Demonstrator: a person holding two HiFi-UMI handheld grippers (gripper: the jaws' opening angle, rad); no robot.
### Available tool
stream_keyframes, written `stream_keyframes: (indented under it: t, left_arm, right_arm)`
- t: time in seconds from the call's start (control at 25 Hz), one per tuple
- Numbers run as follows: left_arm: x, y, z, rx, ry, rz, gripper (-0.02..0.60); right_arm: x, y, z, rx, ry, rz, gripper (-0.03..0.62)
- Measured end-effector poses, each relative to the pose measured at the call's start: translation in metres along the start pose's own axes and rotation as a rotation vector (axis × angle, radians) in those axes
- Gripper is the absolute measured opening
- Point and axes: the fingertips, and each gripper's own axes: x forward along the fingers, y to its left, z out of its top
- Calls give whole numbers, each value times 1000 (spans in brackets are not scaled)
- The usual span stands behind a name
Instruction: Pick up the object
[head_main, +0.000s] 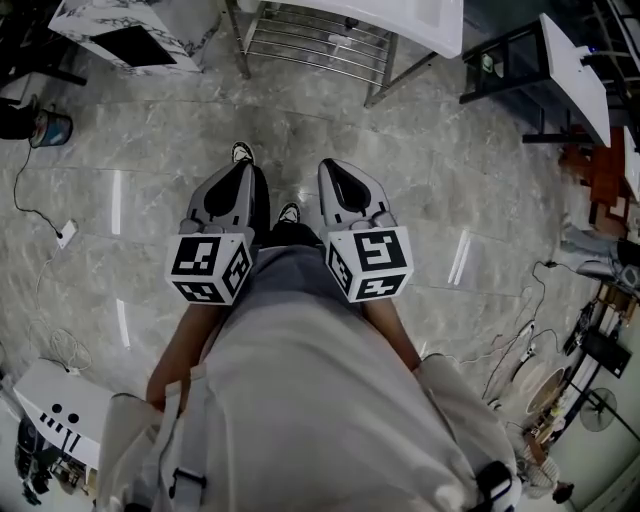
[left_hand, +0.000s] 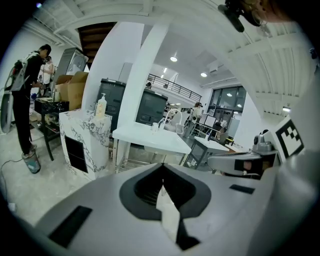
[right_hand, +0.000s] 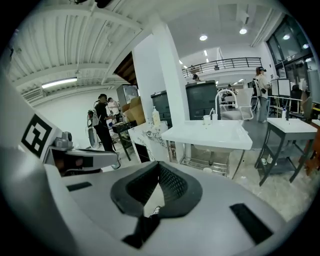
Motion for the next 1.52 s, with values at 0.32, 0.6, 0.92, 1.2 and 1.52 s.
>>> stream_keyframes:
  t: [0.32, 0.6, 0.92, 1.2, 1.52]
  left_arm:
    - [29, 22, 25, -30, -17, -2, 0]
    - [58, 57, 48, -29, -11, -5, 0]
    - [96, 90, 87, -22, -3, -39, 0]
    - [117, 130, 117, -33, -8, -65, 0]
    - [134, 166, 145, -30, -25, -100, 0]
  right_arm:
    - [37, -2, 25, -41, 29, 44, 11]
    - [85, 4, 42, -45, 55, 77, 11]
    - [135, -1, 74, -40, 74, 58, 11]
    - [177, 6, 100, -41, 82, 40, 11]
    - [219, 22, 129, -67, 73, 31, 11]
